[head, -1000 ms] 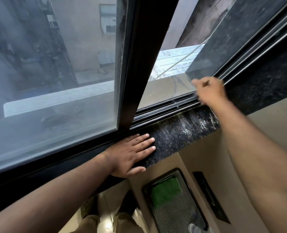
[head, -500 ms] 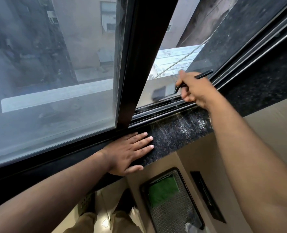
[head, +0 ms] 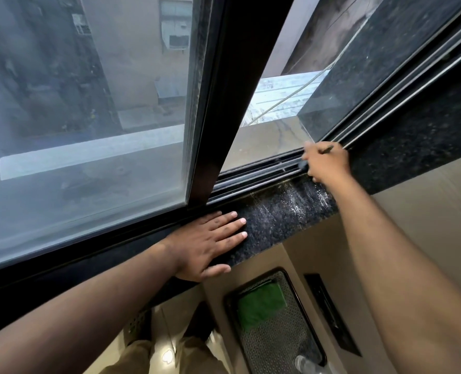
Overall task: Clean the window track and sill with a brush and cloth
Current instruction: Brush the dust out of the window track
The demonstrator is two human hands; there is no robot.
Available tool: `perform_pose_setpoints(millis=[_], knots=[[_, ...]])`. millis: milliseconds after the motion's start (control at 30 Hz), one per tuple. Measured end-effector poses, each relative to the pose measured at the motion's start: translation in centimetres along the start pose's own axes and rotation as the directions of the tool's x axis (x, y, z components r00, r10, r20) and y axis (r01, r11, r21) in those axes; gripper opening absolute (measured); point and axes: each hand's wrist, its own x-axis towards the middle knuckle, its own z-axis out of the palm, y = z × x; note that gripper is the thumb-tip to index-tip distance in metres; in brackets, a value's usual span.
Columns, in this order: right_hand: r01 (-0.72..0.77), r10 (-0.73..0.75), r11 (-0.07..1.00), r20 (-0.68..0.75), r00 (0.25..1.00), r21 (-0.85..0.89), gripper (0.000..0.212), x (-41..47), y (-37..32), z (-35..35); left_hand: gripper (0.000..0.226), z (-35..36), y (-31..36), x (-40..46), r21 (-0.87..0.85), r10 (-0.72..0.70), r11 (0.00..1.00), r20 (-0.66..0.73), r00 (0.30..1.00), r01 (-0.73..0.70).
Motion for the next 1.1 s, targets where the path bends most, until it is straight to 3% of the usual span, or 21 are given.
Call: perform_pose_setpoints(millis=[67, 100, 167, 233, 267, 300, 367, 400, 467, 500, 533, 600, 667, 700, 733, 800, 833, 867, 933, 1000, 1100], knots=[[-0.095, 0.040, 0.982, 0.311, 0.950, 0.163, 0.040, -0.1, -0.3, -0.8, 0.074, 0.0, 0.1, 0.0, 0.006, -0.003, 1.000, -0.007, 1.000, 0.003], [-0.125, 0.040, 0.962, 0.329, 0.944, 0.242, 0.042, 0.5, -0.5, -1.6, 0.074, 0.0, 0.0, 0.0, 0.002, 0.001, 1.000, -0.005, 1.000, -0.001], [-0.058, 0.049, 0.947, 0.036, 0.998, 0.315, 0.042, 1.1, -0.2, -3.0, 0.074, 0.1, 0.1, 0.0, 0.001, 0.000, 1.000, -0.006, 1.000, 0.000], [0.008, 0.008, 0.999, -0.297, 0.955, 0.052, 0.045, 0.6, 1.3, -2.3, 0.074, 0.0, 0.1, 0.0, -0.002, -0.003, 1.000, -0.003, 1.000, 0.003], [0.059, -0.074, 0.996, -0.260, 0.963, -0.065, 0.044, 0.0, 1.8, -1.3, 0.075, 0.0, 0.1, 0.0, -0.005, -0.002, 1.000, 0.002, 1.000, 0.002], [0.120, -0.132, 0.986, -0.102, 0.986, -0.118, 0.042, -0.8, 1.9, -0.3, 0.075, 0.1, 0.0, 0.0, -0.002, -0.001, 1.000, 0.005, 1.000, 0.001], [0.112, -0.111, 0.994, 0.250, 0.962, 0.011, 0.036, -1.6, 0.7, -0.3, 0.075, 0.1, 0.0, 0.0, 0.007, -0.005, 1.000, -0.004, 1.000, 0.005], [0.060, -0.097, 0.990, 0.294, 0.951, 0.131, 0.037, -1.0, 0.1, -0.6, 0.075, 0.0, 0.0, 0.0, 0.001, -0.004, 1.000, -0.002, 1.000, 0.004], [0.074, -0.092, 0.972, 0.072, 0.993, 0.221, 0.040, -0.3, -0.1, -1.8, 0.075, 0.0, 0.0, 0.0, -0.003, 0.000, 1.000, 0.003, 1.000, 0.000], [0.106, -0.095, 0.986, -0.089, 0.991, 0.129, 0.038, -0.2, 0.3, -2.0, 0.075, 0.1, 0.1, 0.0, 0.003, -0.003, 1.000, -0.004, 1.000, 0.003], [0.100, -0.097, 0.995, -0.125, 0.987, 0.024, 0.034, -0.6, 0.6, -1.8, 0.074, 0.0, 0.1, 0.0, 0.003, -0.003, 1.000, -0.006, 1.000, 0.003], [0.100, -0.095, 0.995, 0.178, 0.979, -0.020, 0.031, -1.8, 0.7, -1.0, 0.074, -0.1, 0.1, -0.1, 0.001, 0.001, 1.000, -0.002, 1.000, -0.001], [0.072, -0.136, 0.985, 0.444, 0.886, 0.158, 0.035, -2.7, -0.6, -0.8, 0.074, -0.1, 0.1, -0.1, 0.008, -0.004, 1.000, -0.014, 1.000, 0.004], [0.072, -0.170, 0.967, 0.407, 0.897, 0.246, 0.037, -2.6, -1.2, -0.8, 0.074, -0.1, 0.0, -0.1, 0.004, 0.002, 1.000, -0.011, 1.000, -0.002], [0.125, -0.186, 0.962, 0.246, 0.951, 0.243, 0.038, -2.5, -1.4, -1.1, 0.074, -0.1, 0.0, 0.0, 0.002, 0.006, 1.000, -0.008, 1.000, -0.006], [0.217, -0.241, 0.967, -0.199, 0.950, -0.132, 0.045, -2.4, -0.5, -1.0, 0.074, 0.1, 0.1, -0.1, 0.007, -0.002, 1.000, -0.010, 1.000, 0.002], [0.203, -0.290, 0.924, -0.248, 0.924, -0.323, 0.048, -2.9, -0.1, -0.7, 0.074, 0.1, 0.1, -0.1, 0.005, -0.001, 1.000, -0.004, 1.000, 0.001], [0.252, -0.334, 0.875, -0.139, 0.932, -0.413, 0.048, -3.7, 0.2, 0.0, 0.074, 0.1, 0.0, 0.0, 0.002, 0.000, 1.000, 0.001, 1.000, 0.000], [0.377, -0.324, 0.874, 0.210, 0.922, -0.307, 0.046, -4.7, 0.2, 1.1, 0.074, 0.2, 0.0, 0.0, 0.004, -0.002, 1.000, -0.003, 1.000, 0.002], [0.240, -0.218, 0.971, 0.404, 0.889, -0.005, 0.038, -4.7, -1.0, 0.5, 0.074, 0.1, -0.1, 0.0, 0.006, 0.002, 1.000, -0.004, 1.000, -0.002], [0.116, -0.241, 0.931, 0.343, 0.908, 0.347, 0.035, -4.2, -2.1, -1.5, 0.074, 0.0, 0.0, 0.0, 0.002, 0.001, 1.000, 0.013, 1.000, -0.001]])
